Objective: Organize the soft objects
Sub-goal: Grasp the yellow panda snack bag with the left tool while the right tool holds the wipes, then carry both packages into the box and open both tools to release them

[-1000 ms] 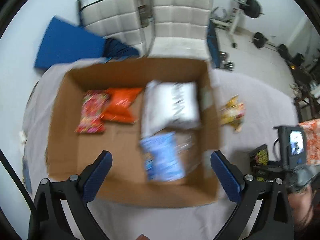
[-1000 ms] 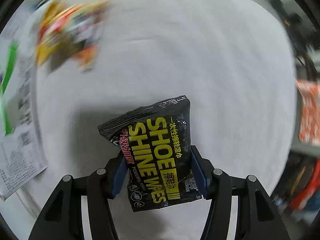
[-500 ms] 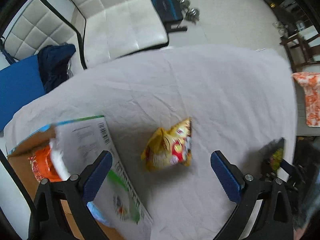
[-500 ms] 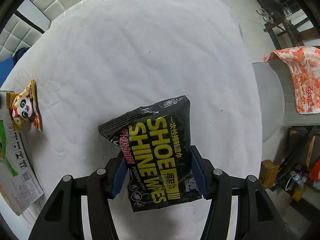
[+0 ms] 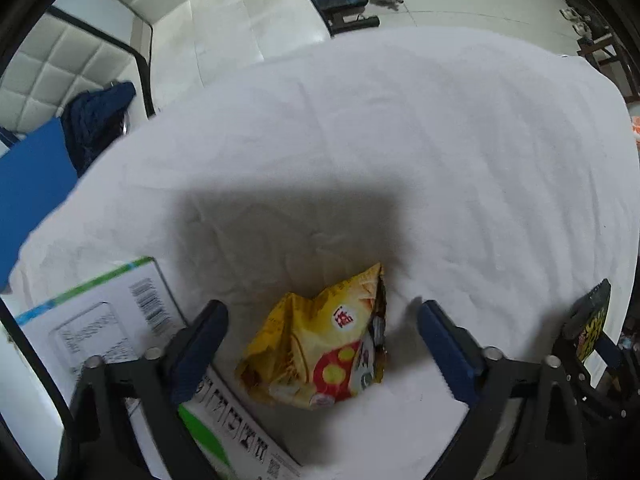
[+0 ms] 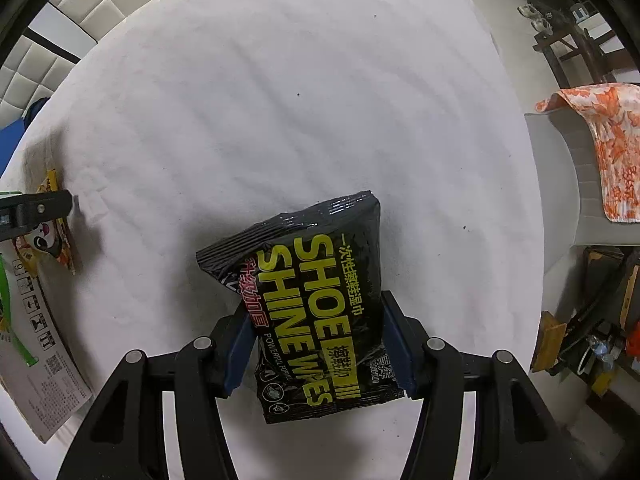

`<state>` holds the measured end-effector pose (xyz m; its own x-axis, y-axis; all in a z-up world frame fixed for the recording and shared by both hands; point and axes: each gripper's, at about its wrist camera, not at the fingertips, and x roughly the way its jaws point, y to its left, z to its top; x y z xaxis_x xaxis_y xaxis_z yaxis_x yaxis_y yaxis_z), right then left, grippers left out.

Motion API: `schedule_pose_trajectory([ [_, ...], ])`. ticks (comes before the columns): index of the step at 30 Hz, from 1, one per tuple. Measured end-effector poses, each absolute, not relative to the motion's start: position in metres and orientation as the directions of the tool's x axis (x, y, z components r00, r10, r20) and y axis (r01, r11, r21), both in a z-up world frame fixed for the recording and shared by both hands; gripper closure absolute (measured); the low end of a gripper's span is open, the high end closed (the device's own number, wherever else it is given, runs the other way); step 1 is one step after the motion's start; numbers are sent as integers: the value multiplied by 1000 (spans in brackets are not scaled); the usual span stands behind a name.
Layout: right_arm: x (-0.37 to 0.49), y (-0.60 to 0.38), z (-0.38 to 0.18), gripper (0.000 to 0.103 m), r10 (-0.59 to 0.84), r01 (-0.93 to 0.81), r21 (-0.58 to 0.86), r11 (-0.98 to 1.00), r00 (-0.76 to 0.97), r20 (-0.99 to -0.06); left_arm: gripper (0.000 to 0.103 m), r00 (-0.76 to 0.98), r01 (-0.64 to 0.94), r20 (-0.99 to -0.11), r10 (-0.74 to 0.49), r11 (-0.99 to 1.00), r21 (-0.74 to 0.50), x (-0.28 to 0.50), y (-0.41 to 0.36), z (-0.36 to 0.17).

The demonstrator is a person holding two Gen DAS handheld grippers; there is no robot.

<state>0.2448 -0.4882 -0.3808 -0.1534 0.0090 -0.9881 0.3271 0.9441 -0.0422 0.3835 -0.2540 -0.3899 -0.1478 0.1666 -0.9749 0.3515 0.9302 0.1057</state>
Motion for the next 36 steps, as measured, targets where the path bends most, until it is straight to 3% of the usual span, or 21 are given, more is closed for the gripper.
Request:
schedule_pose_trajectory([
  [2, 249, -482, -382, 42, 6, 326, -46, 944, -156, -988, 42, -175, 332, -972, 156, 939, 91, 386, -249, -399],
  [7, 246, -471, -391, 42, -3, 304, -55, 951, -168, -986, 49, -189, 259, -979, 70, 966, 19, 376, -237, -399],
  [17, 181, -450, -391, 43, -2, 253, -57, 966, -213, -977, 49, -185, 281, -981, -53, 954, -105, 271, -248, -393],
  [24, 134, -444, -396, 41, 10, 293, -48, 955, -191, -981, 49, -161, 271, -985, -62, 957, -105, 208, -237, -394],
  [36, 102, -431, -404, 29, 16, 328, -47, 943, -188, -982, 44, -105, 301, -994, -22, 952, -53, 189, -258, -400],
])
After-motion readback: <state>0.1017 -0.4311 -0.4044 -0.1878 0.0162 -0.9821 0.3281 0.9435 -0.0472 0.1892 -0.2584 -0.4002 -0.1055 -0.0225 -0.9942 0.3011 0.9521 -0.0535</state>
